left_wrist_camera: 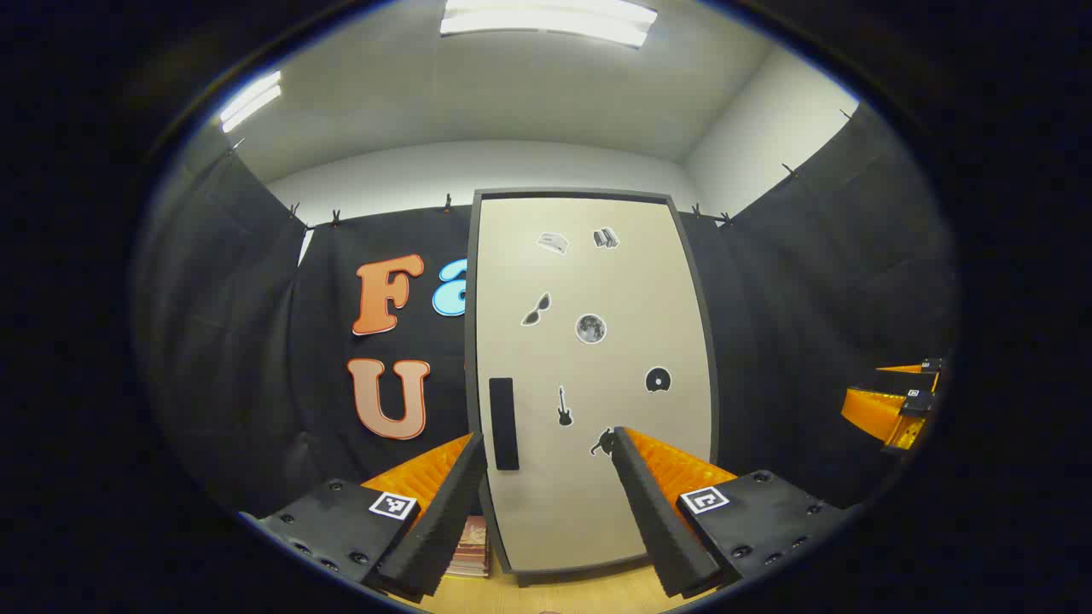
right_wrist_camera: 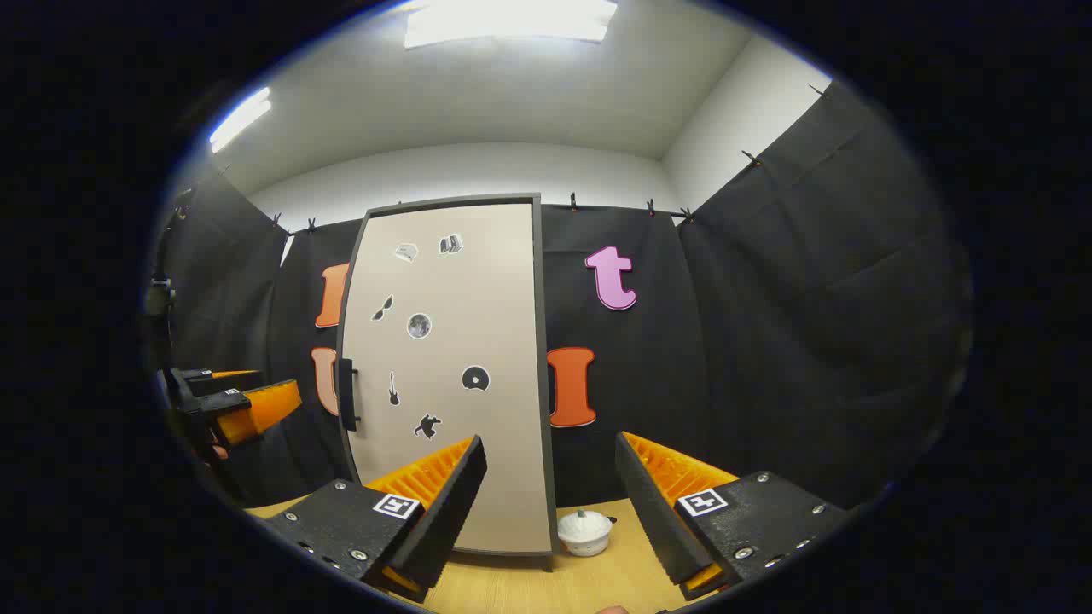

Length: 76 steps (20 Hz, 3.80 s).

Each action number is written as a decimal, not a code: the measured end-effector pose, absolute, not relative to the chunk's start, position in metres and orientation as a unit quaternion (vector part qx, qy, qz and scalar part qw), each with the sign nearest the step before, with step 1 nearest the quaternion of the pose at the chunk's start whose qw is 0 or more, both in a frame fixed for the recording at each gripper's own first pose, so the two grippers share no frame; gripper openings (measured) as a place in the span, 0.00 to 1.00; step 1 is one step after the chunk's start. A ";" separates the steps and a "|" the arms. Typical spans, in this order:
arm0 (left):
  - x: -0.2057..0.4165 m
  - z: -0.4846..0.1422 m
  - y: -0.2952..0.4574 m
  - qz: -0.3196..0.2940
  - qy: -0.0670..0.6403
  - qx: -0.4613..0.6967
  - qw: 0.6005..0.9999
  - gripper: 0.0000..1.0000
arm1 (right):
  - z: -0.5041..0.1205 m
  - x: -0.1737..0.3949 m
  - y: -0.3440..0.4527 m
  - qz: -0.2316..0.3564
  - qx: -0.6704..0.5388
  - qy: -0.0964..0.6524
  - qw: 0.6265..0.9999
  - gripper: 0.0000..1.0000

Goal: Open the cabinet door with the right hand, grasp the bottle in the cabinet with the left hand and place it on the coaster, then close the cabinet door with the right hand.

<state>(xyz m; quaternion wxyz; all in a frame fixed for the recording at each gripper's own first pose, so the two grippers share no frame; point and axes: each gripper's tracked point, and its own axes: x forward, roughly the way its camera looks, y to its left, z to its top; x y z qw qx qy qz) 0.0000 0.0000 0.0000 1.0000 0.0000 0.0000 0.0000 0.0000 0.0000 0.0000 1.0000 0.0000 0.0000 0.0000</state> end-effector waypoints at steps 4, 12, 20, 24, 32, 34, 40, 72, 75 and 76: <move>0.002 -0.006 0.001 -0.001 0.014 0.005 1.000 0.95 | 0.001 -0.001 0.004 0.004 -0.011 -0.002 1.000 0.94; 0.001 -0.005 0.002 -0.010 0.015 -0.010 1.000 0.96 | 0.003 0.000 0.003 -0.004 -0.003 -0.003 1.000 0.94; 0.004 -0.005 0.009 -0.009 0.018 -0.012 1.000 0.96 | -0.002 -0.007 0.005 -0.008 -0.012 0.003 1.000 0.94; 0.005 -0.007 0.011 -0.013 0.023 -0.008 1.000 0.96 | -0.005 -0.008 0.004 -0.011 -0.014 0.010 1.000 0.95; 0.003 -0.006 0.030 -0.011 0.018 -0.002 1.000 0.97 | -0.016 -0.004 0.027 -0.004 -0.015 0.029 0.999 0.95; 0.002 -0.007 0.042 -0.003 0.019 0.001 1.000 0.96 | -0.017 -0.001 0.039 0.002 -0.015 0.029 0.999 0.95; 0.001 -0.015 0.079 0.016 0.025 0.006 1.000 0.96 | -0.033 0.012 0.084 0.030 -0.002 0.049 0.998 0.95; -0.069 -0.080 0.336 0.199 0.087 0.024 0.976 0.96 | -0.098 0.211 0.357 0.101 -0.037 0.158 0.982 0.44; -0.071 -0.082 0.337 0.196 0.089 0.020 0.976 0.96 | -0.101 0.213 0.357 0.090 -0.015 0.177 0.980 0.38; -0.070 -0.082 0.335 0.193 0.089 0.019 0.977 0.98 | -0.100 0.214 0.357 0.084 -0.007 0.181 0.980 0.37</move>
